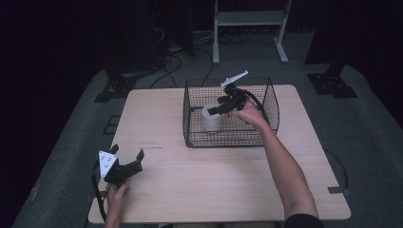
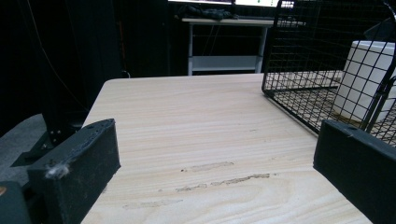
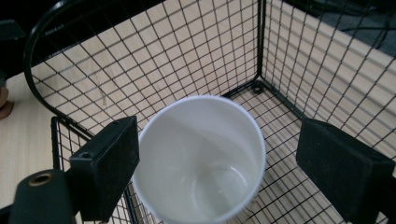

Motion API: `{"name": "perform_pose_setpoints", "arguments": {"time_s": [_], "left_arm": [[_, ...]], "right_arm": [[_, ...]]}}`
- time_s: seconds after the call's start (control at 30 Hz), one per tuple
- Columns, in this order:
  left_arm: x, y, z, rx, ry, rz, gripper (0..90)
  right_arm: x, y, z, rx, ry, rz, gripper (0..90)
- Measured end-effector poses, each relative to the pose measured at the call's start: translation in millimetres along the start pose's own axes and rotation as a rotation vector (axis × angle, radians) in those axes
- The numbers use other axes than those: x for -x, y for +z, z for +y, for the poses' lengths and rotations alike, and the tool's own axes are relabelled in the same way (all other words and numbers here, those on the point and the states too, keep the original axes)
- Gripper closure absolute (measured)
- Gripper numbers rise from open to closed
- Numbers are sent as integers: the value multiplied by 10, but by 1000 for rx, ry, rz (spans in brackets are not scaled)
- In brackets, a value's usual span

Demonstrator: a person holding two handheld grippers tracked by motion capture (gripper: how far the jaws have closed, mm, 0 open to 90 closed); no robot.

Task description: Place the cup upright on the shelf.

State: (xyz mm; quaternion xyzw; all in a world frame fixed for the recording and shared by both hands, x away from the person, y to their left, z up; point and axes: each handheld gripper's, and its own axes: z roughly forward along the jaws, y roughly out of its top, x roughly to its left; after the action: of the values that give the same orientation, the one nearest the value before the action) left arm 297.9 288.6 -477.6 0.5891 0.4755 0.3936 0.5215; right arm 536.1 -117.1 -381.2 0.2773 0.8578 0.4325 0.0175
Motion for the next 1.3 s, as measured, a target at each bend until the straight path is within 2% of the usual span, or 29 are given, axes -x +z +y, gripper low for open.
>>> {"name": "perform_pose_setpoints", "arguments": {"time_s": [0.2,0.33,0.87,1.3], "left_arm": [[-3,-2,-1,1,-4,-1,0],[3,-3,-1,1,5,-2,0],[3,-1,0,-2,2,1,0],[7,0,0,-3,2,3,0]], "right_arm": [[26,-130,16,34,21,-17,125],[-17,-244,4,65,18,-24,126],[-194,-685,-179,122,4,16,127],[-338,-941,-386,145,-18,47,128]]}}
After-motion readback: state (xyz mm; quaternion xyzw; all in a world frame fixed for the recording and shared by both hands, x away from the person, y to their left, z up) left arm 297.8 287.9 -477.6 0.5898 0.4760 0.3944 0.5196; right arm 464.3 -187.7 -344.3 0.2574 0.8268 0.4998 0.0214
